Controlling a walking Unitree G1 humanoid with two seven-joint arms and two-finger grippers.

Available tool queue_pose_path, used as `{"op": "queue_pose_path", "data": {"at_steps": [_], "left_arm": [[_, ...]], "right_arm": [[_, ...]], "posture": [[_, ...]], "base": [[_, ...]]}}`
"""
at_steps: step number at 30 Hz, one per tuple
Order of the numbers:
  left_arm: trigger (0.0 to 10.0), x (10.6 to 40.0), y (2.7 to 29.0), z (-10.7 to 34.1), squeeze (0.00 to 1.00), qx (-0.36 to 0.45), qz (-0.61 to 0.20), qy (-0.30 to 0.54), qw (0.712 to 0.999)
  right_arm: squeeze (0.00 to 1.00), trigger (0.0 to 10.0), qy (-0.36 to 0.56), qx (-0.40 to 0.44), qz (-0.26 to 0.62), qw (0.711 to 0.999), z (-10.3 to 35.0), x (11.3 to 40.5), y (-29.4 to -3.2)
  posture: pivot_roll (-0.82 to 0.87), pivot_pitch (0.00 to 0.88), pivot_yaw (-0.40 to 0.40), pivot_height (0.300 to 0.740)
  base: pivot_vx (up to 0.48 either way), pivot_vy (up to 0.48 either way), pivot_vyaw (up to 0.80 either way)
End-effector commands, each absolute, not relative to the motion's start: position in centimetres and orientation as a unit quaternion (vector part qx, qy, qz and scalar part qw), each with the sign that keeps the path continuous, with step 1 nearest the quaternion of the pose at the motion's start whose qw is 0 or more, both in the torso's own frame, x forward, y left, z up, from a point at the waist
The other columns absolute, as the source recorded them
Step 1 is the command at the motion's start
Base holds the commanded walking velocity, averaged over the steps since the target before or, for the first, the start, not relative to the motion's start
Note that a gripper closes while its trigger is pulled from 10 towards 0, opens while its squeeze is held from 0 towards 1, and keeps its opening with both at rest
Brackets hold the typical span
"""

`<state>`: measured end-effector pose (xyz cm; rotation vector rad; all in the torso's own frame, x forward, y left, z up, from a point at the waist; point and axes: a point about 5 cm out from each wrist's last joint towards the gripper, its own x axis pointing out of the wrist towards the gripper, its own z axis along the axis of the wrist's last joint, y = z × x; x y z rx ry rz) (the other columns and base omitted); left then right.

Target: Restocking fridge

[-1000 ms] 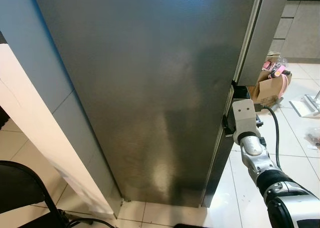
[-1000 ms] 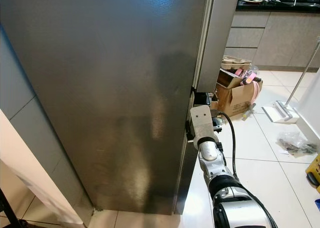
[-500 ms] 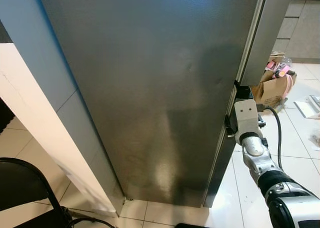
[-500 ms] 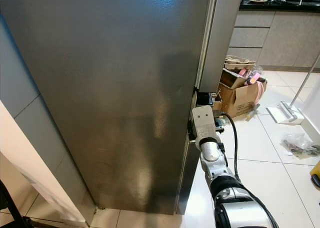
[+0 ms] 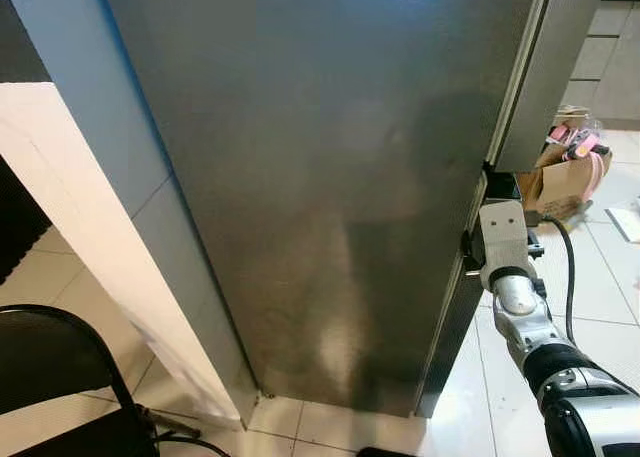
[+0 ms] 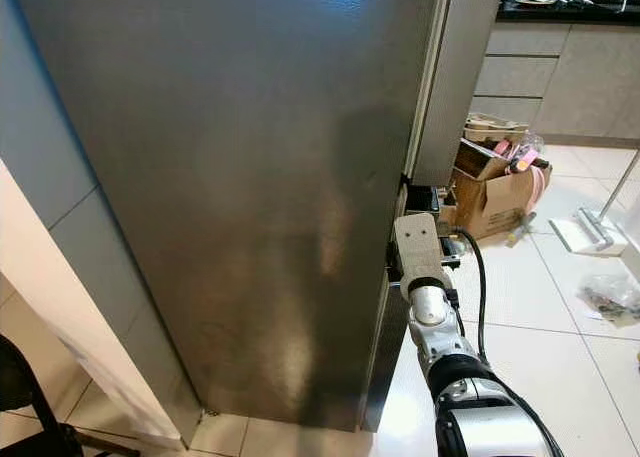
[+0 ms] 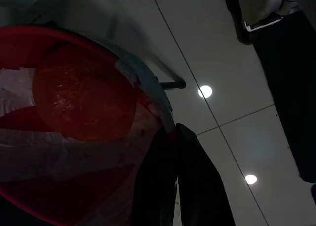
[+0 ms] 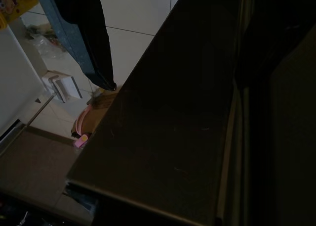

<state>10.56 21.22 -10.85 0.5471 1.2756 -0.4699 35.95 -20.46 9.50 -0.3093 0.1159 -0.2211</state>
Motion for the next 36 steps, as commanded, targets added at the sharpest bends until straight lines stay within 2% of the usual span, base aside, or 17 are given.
{"op": "queue_pose_path", "data": {"at_steps": [1, 15, 21, 22, 26, 33, 36], "left_arm": [[10.0, 11.0, 22.2, -10.5, 0.0, 0.263, -0.211, 0.576, 0.744], [10.0, 11.1, 22.2, -10.5, 0.0, 0.265, -0.213, 0.575, 0.744], [10.0, 11.1, 22.1, -10.5, 0.0, 0.264, -0.213, 0.575, 0.744], [10.0, 11.1, 22.1, -10.5, 0.0, 0.264, -0.215, 0.575, 0.744], [10.0, 11.0, 22.0, -10.5, 0.0, 0.264, -0.217, 0.576, 0.743], [10.0, 11.1, 22.0, -10.6, 0.0, 0.263, -0.217, 0.575, 0.744], [10.0, 11.0, 21.9, -10.6, 0.0, 0.262, -0.217, 0.576, 0.743]], "right_arm": [[0.0, 10.0, 0.116, -0.144, -0.206, 0.961, 8.1, 34.4, -24.7], [0.0, 10.0, 0.132, -0.15, -0.2, 0.959, 7.6, 34.1, -24.8], [0.0, 10.0, 0.159, -0.125, -0.16, 0.966, 6.1, 33.5, -23.9], [0.0, 10.0, 0.148, -0.103, -0.122, 0.976, 5.7, 33.5, -22.7], [0.0, 10.0, 0.141, -0.076, -0.1, 0.982, 5.4, 33.3, -21.9], [0.0, 10.0, 0.159, -0.078, -0.078, 0.981, 4.3, 32.6, -21.7], [0.0, 10.0, 0.197, -0.101, -0.032, 0.975, 2.8, 31.6, -21.1]], "posture": [[0.01, 0.0, 0.026, 0.74], [0.01, 0.0, 0.027, 0.74], [0.0, 0.0, 0.027, 0.74], [0.0, 0.0, 0.029, 0.74], [0.0, 0.0, 0.03, 0.74], [0.0, 0.0, 0.027, 0.74], [0.0, 0.0, 0.027, 0.74]], "base": [[0.0, 0.0, 0.0], [0.0, 0.0, 0.0], [0.0, 0.0, 0.0], [0.0, 0.0, 0.0], [0.0, 0.0, 0.0], [0.0, 0.0, 0.0], [0.0, 0.0, 0.0]]}}
